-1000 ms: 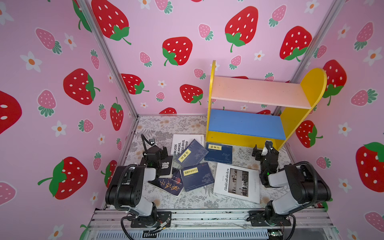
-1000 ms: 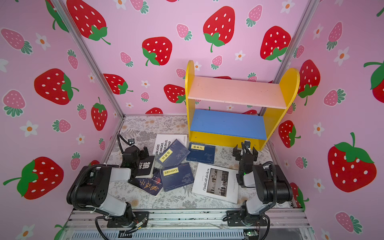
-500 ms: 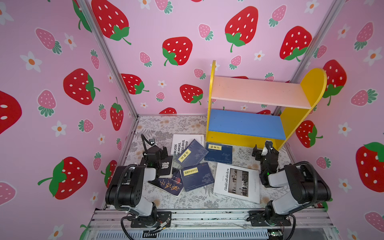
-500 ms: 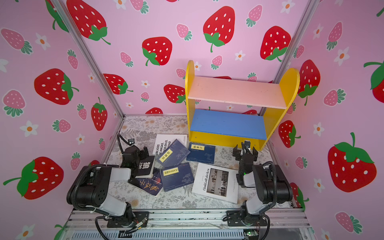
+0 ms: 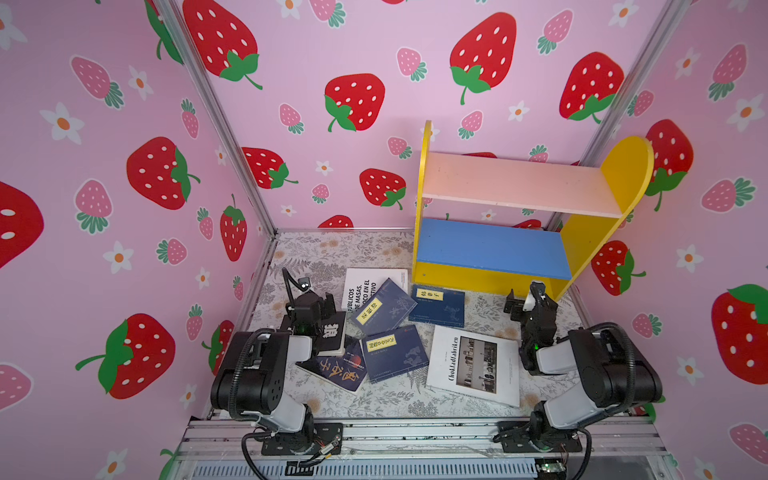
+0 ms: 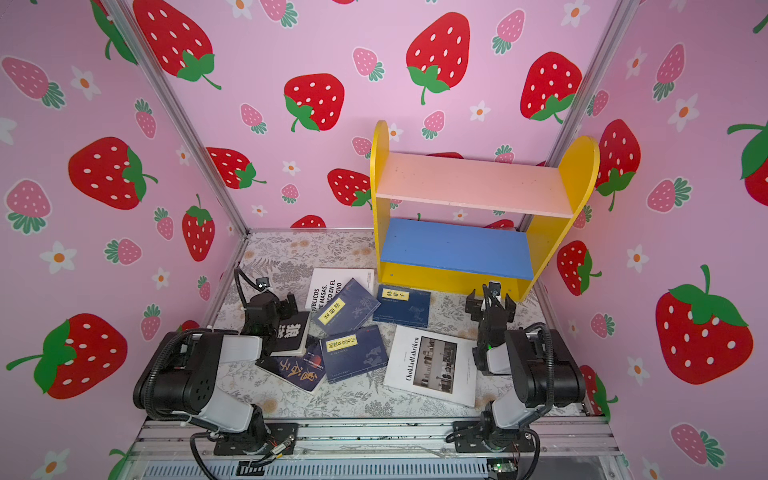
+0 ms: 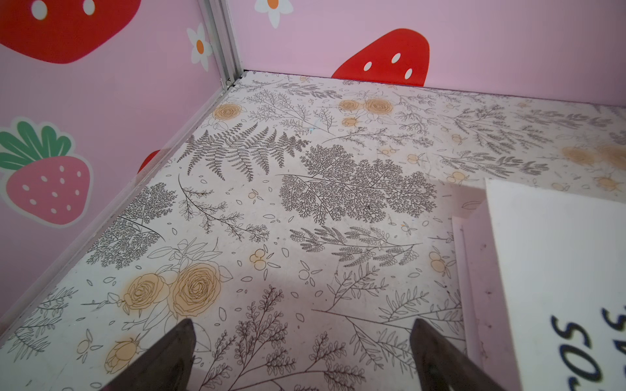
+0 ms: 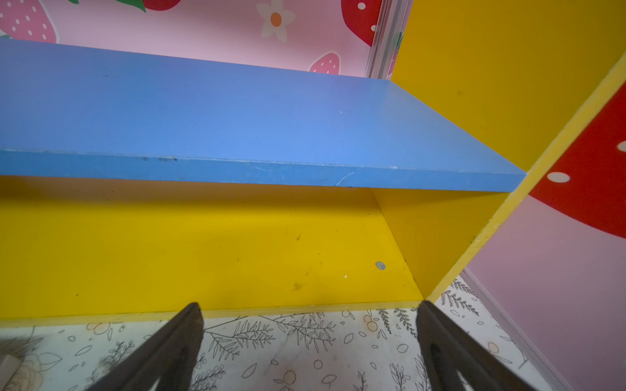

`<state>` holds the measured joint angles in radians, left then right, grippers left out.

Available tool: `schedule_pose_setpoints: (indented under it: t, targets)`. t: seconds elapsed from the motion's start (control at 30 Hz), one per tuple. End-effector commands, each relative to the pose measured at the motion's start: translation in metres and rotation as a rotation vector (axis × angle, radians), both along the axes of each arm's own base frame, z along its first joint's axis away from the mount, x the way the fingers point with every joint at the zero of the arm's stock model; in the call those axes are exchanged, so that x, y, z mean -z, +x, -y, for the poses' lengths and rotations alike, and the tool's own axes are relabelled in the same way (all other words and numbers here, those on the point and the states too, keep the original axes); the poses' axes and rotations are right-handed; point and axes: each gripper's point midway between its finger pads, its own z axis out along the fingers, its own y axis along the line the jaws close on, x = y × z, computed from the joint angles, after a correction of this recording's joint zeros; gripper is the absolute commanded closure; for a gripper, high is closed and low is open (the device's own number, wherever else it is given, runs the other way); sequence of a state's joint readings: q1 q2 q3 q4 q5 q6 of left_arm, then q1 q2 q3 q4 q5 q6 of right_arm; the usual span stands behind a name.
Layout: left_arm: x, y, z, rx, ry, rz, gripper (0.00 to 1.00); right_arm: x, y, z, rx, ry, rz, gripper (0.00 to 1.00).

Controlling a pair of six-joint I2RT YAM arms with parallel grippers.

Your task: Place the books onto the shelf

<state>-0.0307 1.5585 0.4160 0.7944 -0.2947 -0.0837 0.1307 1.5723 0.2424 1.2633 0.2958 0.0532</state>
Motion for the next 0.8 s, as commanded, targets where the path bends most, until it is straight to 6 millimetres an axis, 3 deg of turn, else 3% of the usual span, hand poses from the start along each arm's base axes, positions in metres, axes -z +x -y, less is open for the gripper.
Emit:
schedule_pose_setpoints:
  t: [0.0,0.07,0.17,0.27,0.33,0.47,0.53,0.63,0.77]
  targets:
    - [-0.020,0.005,0.001,-0.009,0.005,0.034,0.01,-0.008,0.003,-0.003,-0.010,-0.004,0.027,0.00]
    - [-0.034,0.004,-0.001,-0.029,0.018,-0.014,0.01,-0.011,0.001,-0.003,-0.013,-0.003,0.044,0.00]
    - [-0.074,0.000,-0.001,-0.048,-0.025,-0.025,0.01,-0.025,0.007,-0.006,-0.019,-0.011,0.011,0.00]
    - [-0.107,-0.010,0.020,-0.009,-0.192,0.012,0.01,-0.052,0.018,-0.010,-0.017,0.054,-0.067,0.00]
    - [-0.122,-0.020,0.039,0.019,-0.332,0.023,0.01,-0.074,0.018,-0.026,-0.082,0.125,-0.085,0.00]
    - [-0.140,-0.040,0.098,0.169,-0.579,-0.006,0.01,-0.112,-0.006,-0.065,-0.233,0.280,-0.053,0.00]
    - [-0.143,-0.055,0.141,0.282,-0.659,-0.052,0.01,-0.121,-0.028,-0.090,-0.332,0.360,-0.072,0.00]
    - [-0.140,-0.089,0.204,0.435,-0.736,-0.125,0.01,-0.125,-0.069,-0.124,-0.464,0.502,-0.137,0.00]
    - [-0.127,-0.135,0.262,0.521,-0.835,-0.185,0.01,-0.118,-0.120,-0.156,-0.613,0.726,-0.189,0.00]
